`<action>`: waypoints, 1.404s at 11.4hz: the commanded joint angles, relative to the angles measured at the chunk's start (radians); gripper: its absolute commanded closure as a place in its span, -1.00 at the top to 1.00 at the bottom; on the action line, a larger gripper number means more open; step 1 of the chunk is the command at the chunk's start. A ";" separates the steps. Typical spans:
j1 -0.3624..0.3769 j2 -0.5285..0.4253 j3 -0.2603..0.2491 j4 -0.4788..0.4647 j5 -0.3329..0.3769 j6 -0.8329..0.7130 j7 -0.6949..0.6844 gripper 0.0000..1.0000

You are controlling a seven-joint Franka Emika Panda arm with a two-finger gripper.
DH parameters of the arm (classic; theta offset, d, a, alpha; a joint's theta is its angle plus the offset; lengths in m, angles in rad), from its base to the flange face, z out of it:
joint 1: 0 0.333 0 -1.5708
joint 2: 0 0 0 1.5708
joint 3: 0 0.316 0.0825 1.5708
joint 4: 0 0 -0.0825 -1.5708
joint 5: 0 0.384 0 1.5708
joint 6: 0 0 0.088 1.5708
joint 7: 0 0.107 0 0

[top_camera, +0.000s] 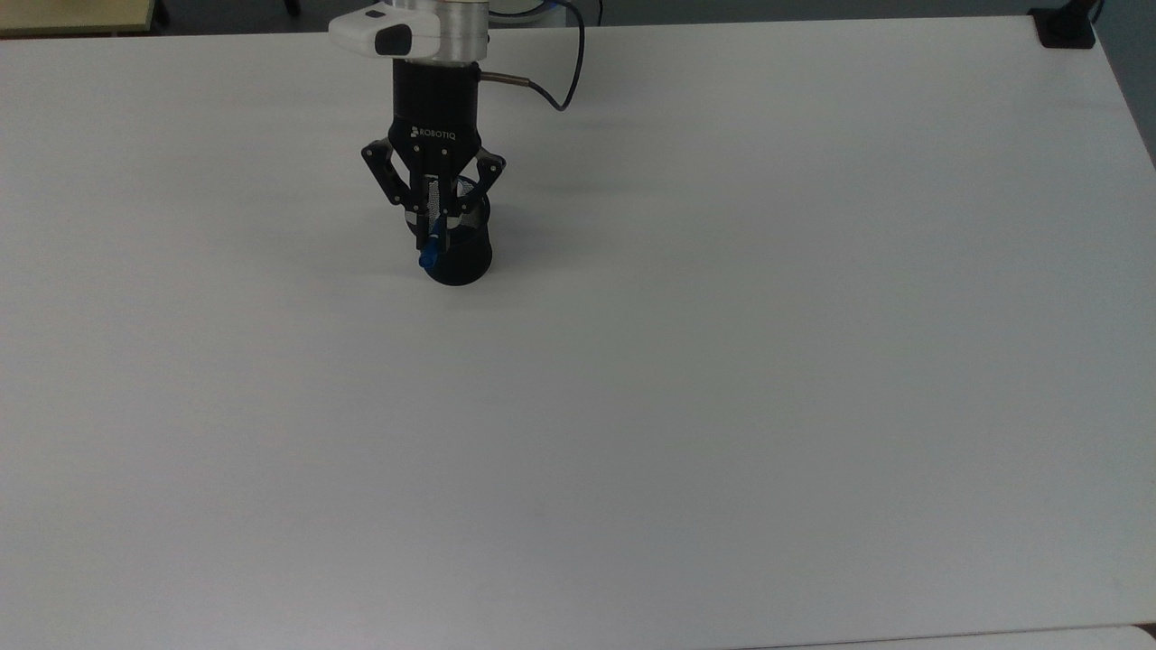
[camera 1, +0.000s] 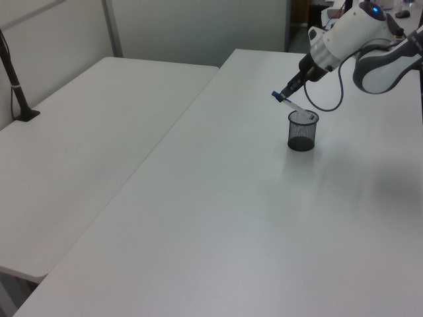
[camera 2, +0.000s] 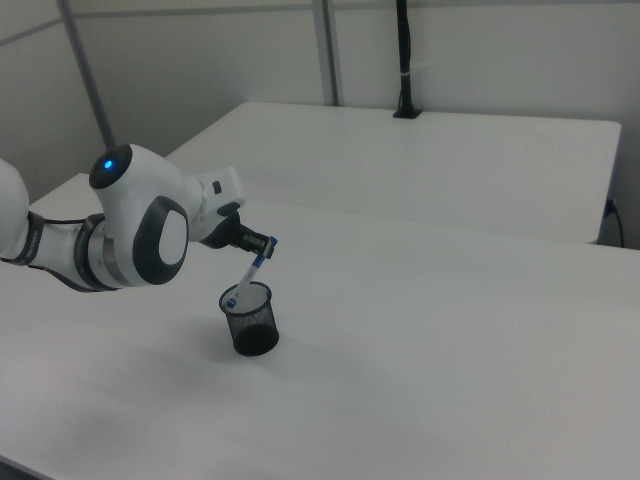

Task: Insert the marker

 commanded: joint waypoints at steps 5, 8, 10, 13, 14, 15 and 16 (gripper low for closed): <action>-0.021 0.006 0.002 -0.010 -0.037 0.038 -0.015 -0.16; -0.031 -0.001 0.002 0.005 -0.036 0.035 -0.001 0.20; -0.028 -0.004 0.002 0.009 -0.034 0.029 0.001 0.52; 0.014 -0.001 0.004 0.117 -0.026 -0.113 0.082 0.90; 0.064 0.004 0.004 0.175 -0.022 -0.220 0.103 1.00; 0.110 0.004 0.004 0.233 -0.017 -0.344 0.108 1.00; 0.150 0.006 0.004 0.296 -0.002 -0.476 0.108 1.00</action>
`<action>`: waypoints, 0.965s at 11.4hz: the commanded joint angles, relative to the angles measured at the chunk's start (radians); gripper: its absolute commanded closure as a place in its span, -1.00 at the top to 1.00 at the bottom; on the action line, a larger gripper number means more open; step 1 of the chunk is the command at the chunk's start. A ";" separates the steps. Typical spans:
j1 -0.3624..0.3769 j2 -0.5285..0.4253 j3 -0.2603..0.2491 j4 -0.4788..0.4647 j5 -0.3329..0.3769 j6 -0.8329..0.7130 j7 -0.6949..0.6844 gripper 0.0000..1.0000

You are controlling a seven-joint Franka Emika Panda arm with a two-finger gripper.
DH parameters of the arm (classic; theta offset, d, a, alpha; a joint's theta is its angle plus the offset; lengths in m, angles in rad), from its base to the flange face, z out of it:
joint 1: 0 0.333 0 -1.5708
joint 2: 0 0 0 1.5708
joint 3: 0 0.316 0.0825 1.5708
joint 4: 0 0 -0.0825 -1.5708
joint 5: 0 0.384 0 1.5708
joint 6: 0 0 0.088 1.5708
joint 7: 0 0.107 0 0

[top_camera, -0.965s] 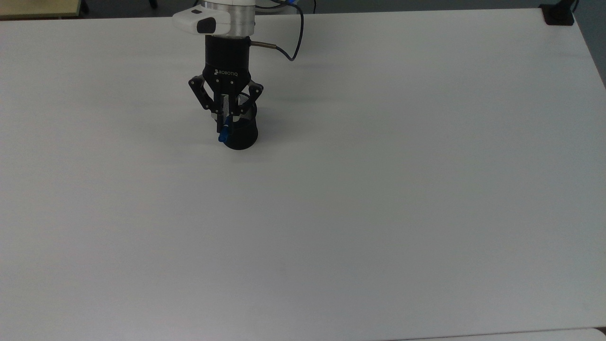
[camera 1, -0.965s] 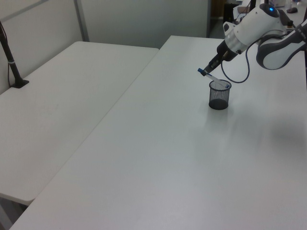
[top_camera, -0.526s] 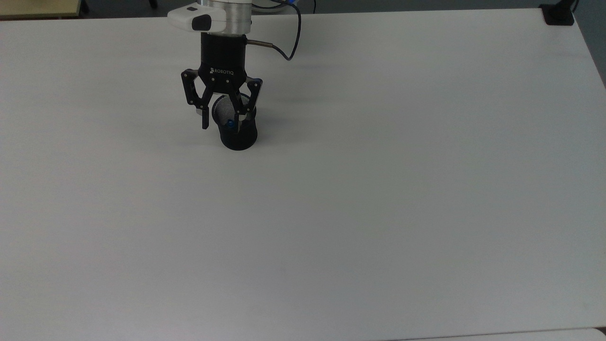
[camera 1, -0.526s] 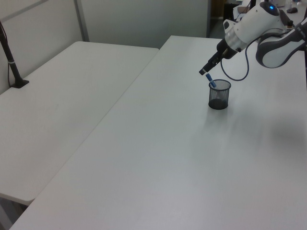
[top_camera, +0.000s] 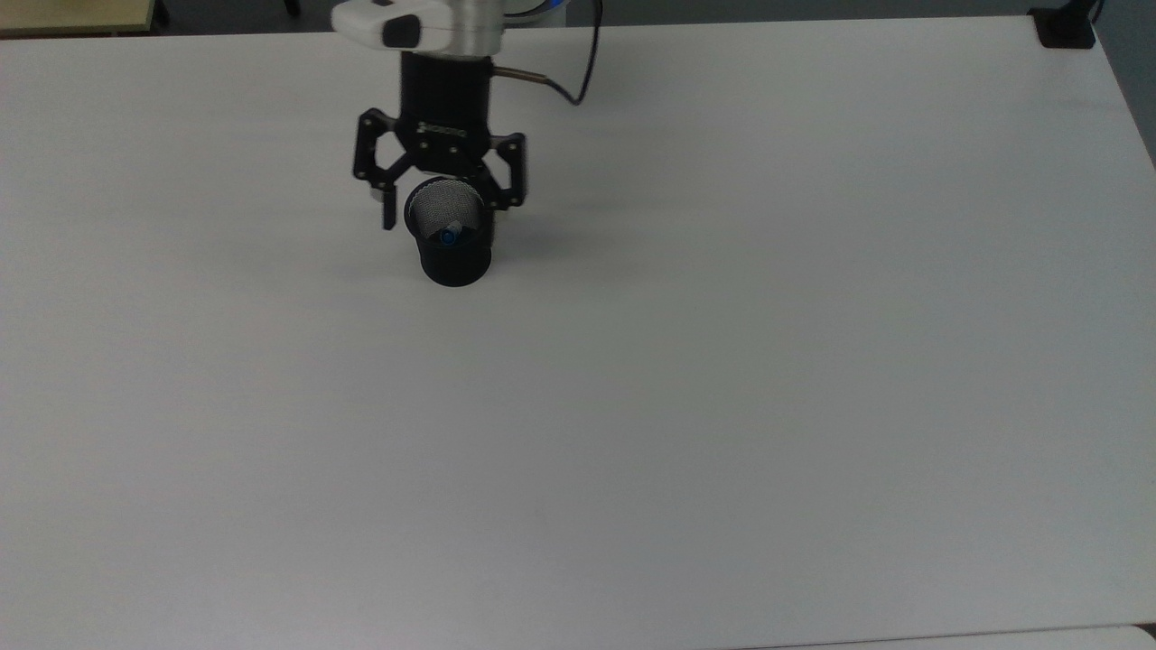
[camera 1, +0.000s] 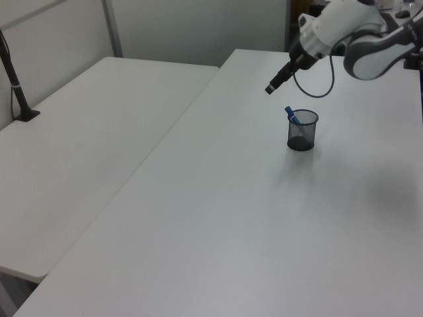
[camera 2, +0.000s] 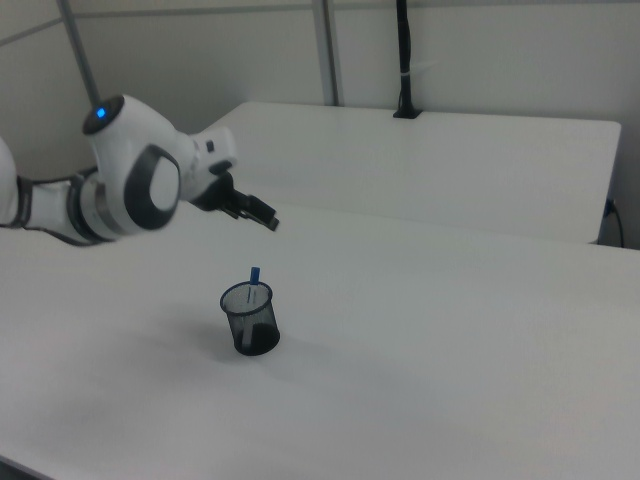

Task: Insert the marker

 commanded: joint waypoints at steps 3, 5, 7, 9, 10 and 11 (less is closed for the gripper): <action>0.163 -0.001 -0.005 0.338 0.169 -0.631 0.013 1.00; 0.158 -0.005 -0.005 0.464 0.287 -0.867 -0.073 1.00; 0.146 -0.015 -0.016 0.523 0.308 -1.039 -0.220 1.00; 0.125 -0.039 -0.019 0.524 0.305 -1.130 -0.332 1.00; 0.105 -0.051 -0.020 0.526 0.306 -1.169 -0.335 1.00; 0.092 -0.055 -0.020 0.526 0.306 -1.192 -0.339 1.00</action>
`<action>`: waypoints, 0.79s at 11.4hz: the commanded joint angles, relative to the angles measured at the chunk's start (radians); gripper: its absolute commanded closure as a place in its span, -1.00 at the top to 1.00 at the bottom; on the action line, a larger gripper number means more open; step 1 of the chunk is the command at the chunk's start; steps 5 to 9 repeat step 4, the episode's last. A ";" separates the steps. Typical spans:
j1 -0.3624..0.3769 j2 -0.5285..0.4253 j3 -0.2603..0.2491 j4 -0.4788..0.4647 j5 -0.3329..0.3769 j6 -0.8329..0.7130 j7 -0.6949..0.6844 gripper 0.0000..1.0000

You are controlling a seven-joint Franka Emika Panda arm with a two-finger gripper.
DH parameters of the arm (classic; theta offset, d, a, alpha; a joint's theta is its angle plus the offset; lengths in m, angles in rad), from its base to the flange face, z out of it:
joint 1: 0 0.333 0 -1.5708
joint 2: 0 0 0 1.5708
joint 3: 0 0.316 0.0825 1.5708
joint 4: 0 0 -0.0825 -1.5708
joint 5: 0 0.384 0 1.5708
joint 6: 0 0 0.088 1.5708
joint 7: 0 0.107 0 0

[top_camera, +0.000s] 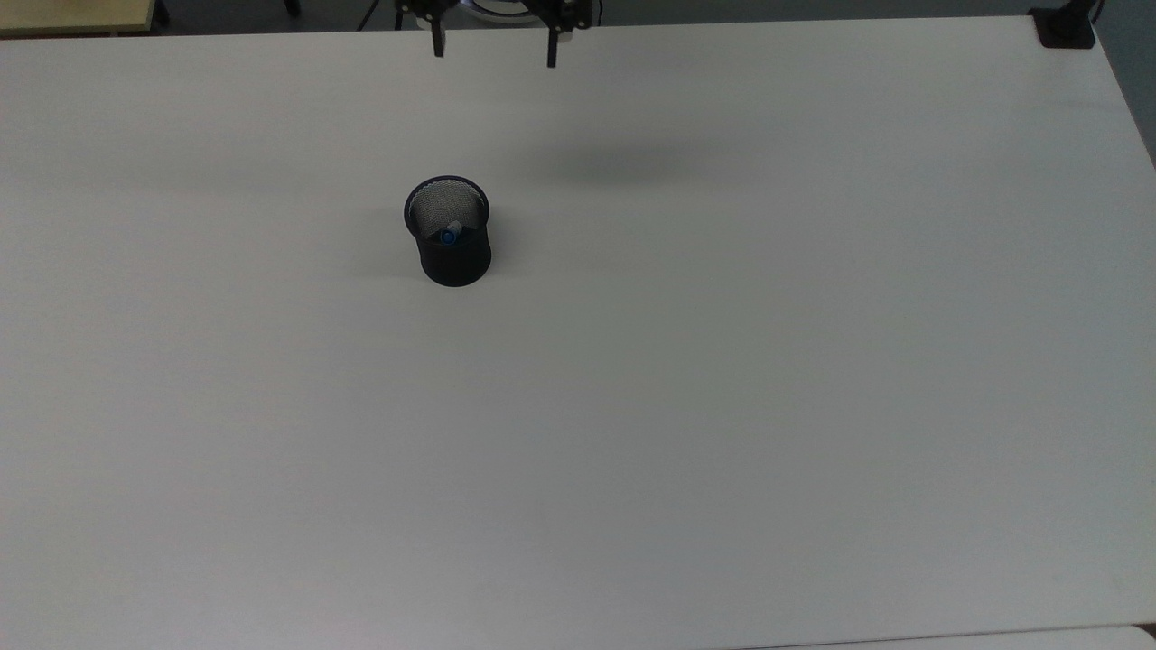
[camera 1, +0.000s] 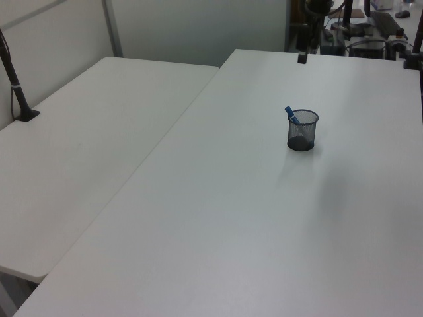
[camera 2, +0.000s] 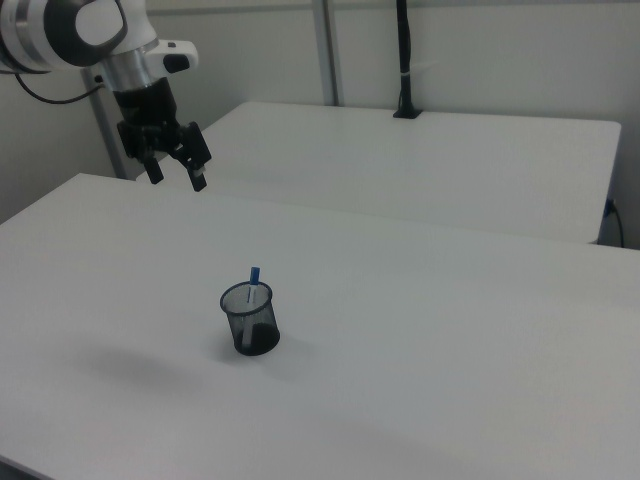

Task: Insert the marker

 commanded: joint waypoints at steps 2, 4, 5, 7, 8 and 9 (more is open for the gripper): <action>-0.031 -0.023 -0.007 0.001 0.022 -0.077 -0.052 1.00; -0.042 -0.017 -0.008 0.017 0.024 -0.089 -0.054 1.00; -0.042 -0.017 -0.008 0.017 0.024 -0.089 -0.054 1.00; -0.042 -0.017 -0.008 0.017 0.024 -0.089 -0.054 1.00; -0.042 -0.017 -0.008 0.017 0.024 -0.089 -0.054 1.00; -0.042 -0.017 -0.008 0.017 0.024 -0.089 -0.054 1.00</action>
